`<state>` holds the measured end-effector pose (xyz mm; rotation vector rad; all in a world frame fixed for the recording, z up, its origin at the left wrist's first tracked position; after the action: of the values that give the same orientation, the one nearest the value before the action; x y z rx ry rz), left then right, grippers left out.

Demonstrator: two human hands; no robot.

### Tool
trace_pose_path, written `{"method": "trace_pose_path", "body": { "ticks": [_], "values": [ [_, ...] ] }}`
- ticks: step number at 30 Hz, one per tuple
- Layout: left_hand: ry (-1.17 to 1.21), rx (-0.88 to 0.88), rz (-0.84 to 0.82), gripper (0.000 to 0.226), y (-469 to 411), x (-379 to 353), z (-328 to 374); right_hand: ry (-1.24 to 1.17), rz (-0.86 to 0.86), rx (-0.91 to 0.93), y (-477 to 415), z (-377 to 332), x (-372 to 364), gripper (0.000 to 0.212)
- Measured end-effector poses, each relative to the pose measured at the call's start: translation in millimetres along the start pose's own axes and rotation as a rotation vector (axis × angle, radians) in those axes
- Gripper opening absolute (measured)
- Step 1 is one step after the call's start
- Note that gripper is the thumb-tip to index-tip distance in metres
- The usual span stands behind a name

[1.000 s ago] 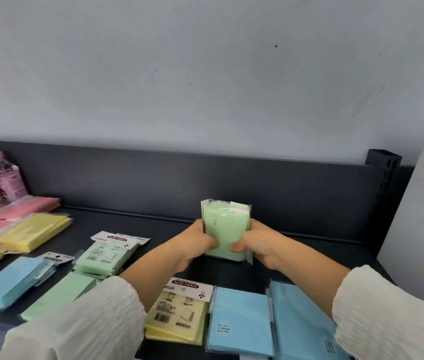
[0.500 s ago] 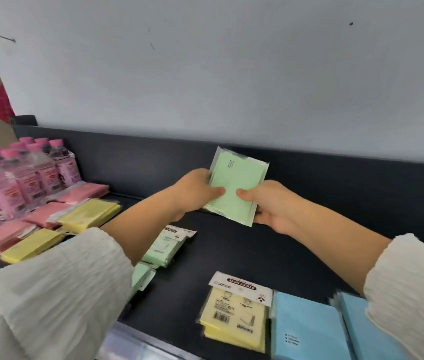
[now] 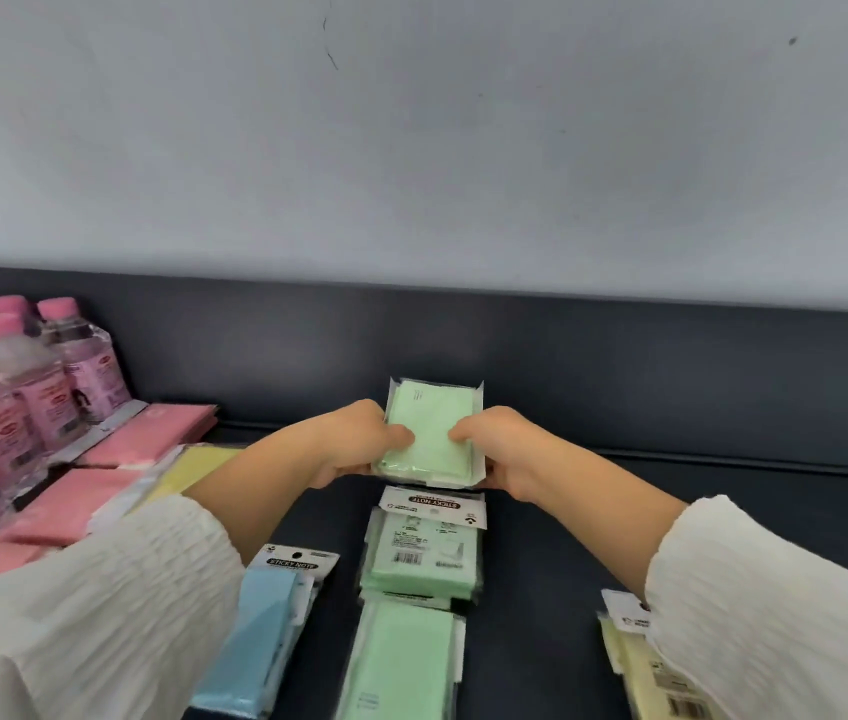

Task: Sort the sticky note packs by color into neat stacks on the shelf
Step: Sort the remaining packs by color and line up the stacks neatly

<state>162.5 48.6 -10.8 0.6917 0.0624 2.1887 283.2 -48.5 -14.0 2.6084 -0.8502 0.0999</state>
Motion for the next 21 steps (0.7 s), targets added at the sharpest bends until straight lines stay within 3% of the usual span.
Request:
{"method": "trace_pose_path", "body": {
  "ticks": [6,15,21],
  "values": [
    [-0.042,0.082,-0.062,0.024,-15,-12,-12,0.055,0.09,-0.075,-12,16,-6,0.021],
    [-0.292,0.117,-0.112,0.019,-7,-13,-7,0.247,0.159,-0.088,-8,19,-7,0.017],
    [-0.436,0.074,-0.087,0.019,3,-4,-1,0.299,0.169,-0.06,5,11,-1,0.037]
  ]
}}
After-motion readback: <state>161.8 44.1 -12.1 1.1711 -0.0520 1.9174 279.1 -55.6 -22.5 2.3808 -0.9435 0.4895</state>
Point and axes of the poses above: each hand's wrist, its own y-axis away from the middle knuckle, its own x-axis out of the back of the hand, z = x × y, the point moved 3 cm from there along -y, towards the middle knuckle, and after that the axes turned 1 degree about z, right-handed, at the moved point
